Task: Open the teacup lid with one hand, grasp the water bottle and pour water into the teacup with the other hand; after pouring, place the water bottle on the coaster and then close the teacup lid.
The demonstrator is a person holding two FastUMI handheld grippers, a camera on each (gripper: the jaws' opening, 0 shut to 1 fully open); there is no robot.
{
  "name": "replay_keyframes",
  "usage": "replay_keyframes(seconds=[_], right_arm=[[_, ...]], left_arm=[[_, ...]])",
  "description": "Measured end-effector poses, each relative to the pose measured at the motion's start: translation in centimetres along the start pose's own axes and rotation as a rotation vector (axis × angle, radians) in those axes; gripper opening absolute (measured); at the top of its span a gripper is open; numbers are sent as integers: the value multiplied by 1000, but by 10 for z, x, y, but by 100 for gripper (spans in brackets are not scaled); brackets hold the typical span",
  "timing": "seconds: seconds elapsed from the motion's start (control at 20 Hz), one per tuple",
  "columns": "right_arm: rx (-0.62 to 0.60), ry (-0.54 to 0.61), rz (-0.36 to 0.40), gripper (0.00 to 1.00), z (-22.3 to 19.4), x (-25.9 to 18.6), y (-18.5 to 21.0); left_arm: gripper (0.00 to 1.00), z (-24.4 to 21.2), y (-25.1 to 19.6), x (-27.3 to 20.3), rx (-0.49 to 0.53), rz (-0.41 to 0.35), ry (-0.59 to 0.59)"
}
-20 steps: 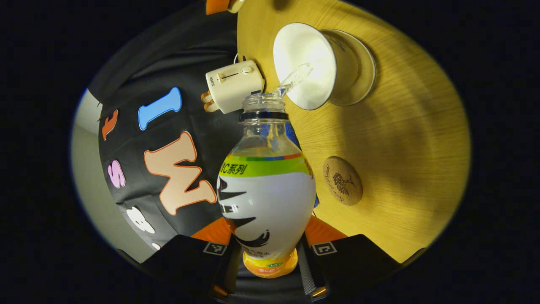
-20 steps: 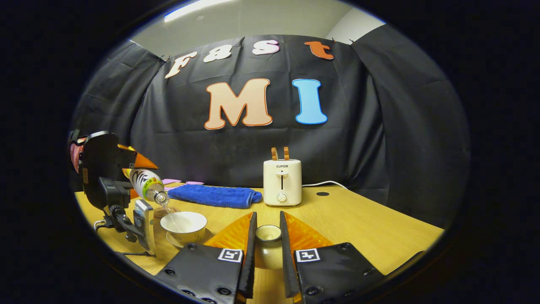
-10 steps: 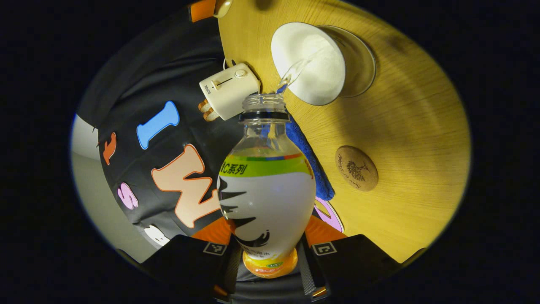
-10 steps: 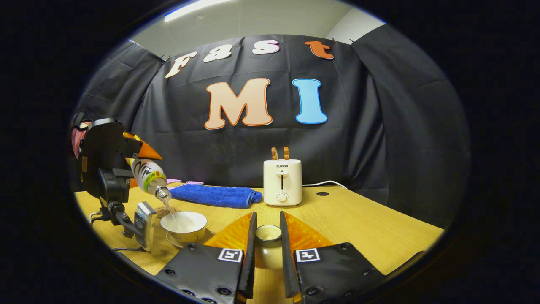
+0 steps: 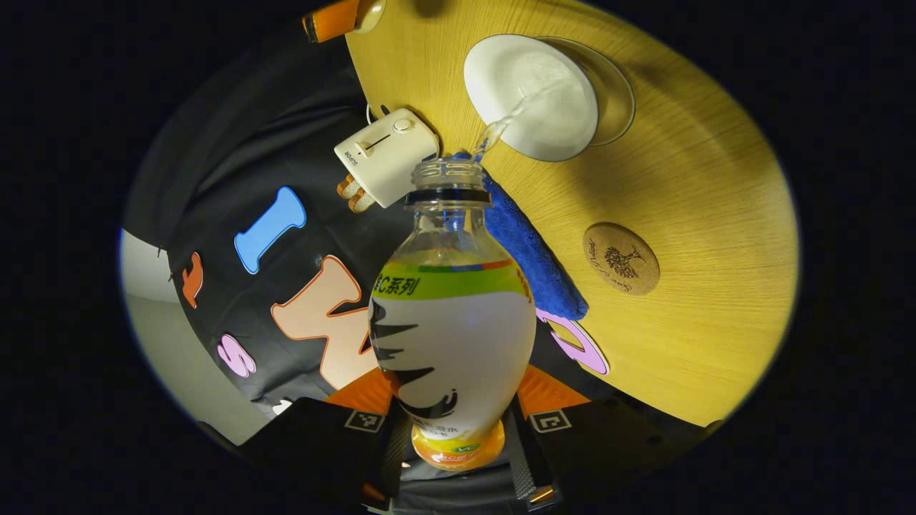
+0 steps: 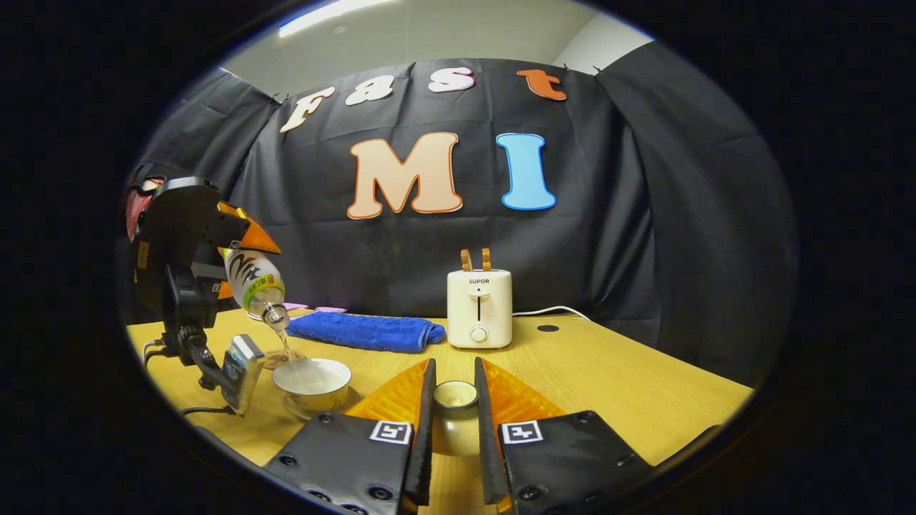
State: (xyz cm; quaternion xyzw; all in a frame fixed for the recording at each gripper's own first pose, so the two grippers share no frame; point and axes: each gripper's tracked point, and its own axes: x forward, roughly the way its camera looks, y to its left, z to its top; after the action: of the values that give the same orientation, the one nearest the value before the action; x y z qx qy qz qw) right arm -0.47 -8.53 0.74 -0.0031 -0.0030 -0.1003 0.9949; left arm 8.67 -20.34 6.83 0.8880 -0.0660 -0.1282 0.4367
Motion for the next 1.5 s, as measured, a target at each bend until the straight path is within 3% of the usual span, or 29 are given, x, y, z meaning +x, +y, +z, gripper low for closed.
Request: replay_keyframes(seconds=[0.35,0.55,0.9,1.0,1.25,1.5], right_arm=[[0,-1,3,33,0,0,0],[0,-1,3,31,1,0,0],[0,-1,1,33,1,0,1],[0,0,1,33,1,0,0],[0,2,2,33,1,0,1],[-1,3,2,31,1,0,0]], left_arm=[[58,8,-24,3,-11,-39,-19],[57,13,-42,6,-158,-74,-49],[55,42,-54,-5,-807,-168,-190],[57,42,-45,-9,-999,-153,-231],[57,22,-11,-8,-1497,-32,-325],[57,4,0,2,-1897,-11,-422]])
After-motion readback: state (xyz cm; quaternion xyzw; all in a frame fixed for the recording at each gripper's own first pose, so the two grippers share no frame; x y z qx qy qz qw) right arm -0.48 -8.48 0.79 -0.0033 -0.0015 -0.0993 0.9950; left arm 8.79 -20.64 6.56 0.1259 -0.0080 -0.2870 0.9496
